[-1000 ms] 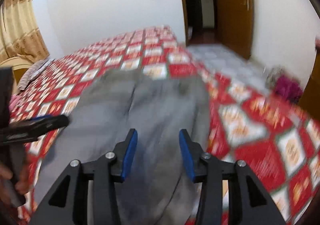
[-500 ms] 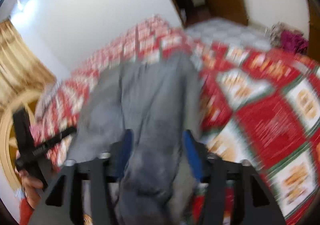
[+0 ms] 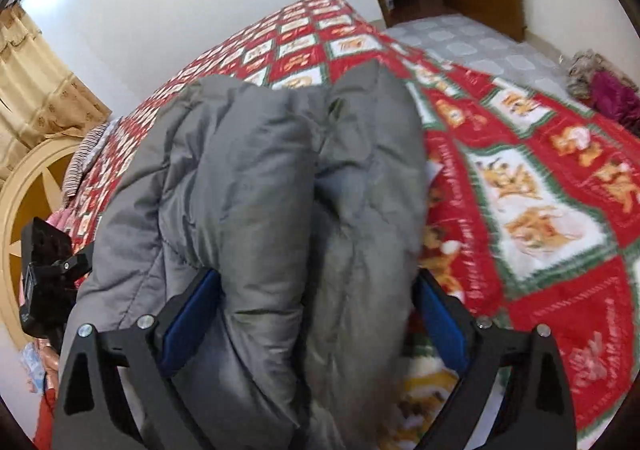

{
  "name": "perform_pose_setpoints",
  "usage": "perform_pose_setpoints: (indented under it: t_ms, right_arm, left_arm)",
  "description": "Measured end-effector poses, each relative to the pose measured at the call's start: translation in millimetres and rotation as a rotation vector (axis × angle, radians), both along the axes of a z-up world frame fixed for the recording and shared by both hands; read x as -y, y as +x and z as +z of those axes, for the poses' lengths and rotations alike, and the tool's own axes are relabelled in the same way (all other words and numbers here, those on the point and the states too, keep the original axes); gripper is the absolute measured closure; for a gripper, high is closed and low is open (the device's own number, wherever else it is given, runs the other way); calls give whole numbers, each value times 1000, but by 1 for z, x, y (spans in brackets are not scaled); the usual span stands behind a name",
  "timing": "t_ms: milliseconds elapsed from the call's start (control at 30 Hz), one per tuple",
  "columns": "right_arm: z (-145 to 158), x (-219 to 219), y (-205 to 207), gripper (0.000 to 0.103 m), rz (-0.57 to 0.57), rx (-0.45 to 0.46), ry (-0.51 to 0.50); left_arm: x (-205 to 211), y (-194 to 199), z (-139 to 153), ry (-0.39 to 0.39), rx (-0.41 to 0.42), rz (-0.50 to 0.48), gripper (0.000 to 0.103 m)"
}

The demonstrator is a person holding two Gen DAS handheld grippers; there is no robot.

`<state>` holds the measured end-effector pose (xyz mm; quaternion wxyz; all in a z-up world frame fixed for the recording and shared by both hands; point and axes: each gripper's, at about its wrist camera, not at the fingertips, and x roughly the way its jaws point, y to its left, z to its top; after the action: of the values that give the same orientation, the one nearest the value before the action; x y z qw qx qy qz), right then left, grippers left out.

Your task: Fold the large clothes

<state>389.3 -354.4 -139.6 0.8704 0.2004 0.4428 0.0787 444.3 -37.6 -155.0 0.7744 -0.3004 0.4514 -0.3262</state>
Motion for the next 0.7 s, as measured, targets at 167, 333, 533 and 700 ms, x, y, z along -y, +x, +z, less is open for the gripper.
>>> perform_pose_setpoints:
  t_ms: [167,333,533,700]
  right_arm:
    - [-11,-1,16,2,11,1,71]
    - [-9,-21,14,39,86,-2,90]
    - [14,-48,-25,68,73,17,49]
    - [31,-60,-75,73,47,66,111]
  left_arm:
    - [6,16,0,-25,-5,-25,1]
    - [22,8,8,56,30,-48,1]
    - [12,-26,33,83,79,-58,13]
    - [0,-54,62,111,132,-66,15]
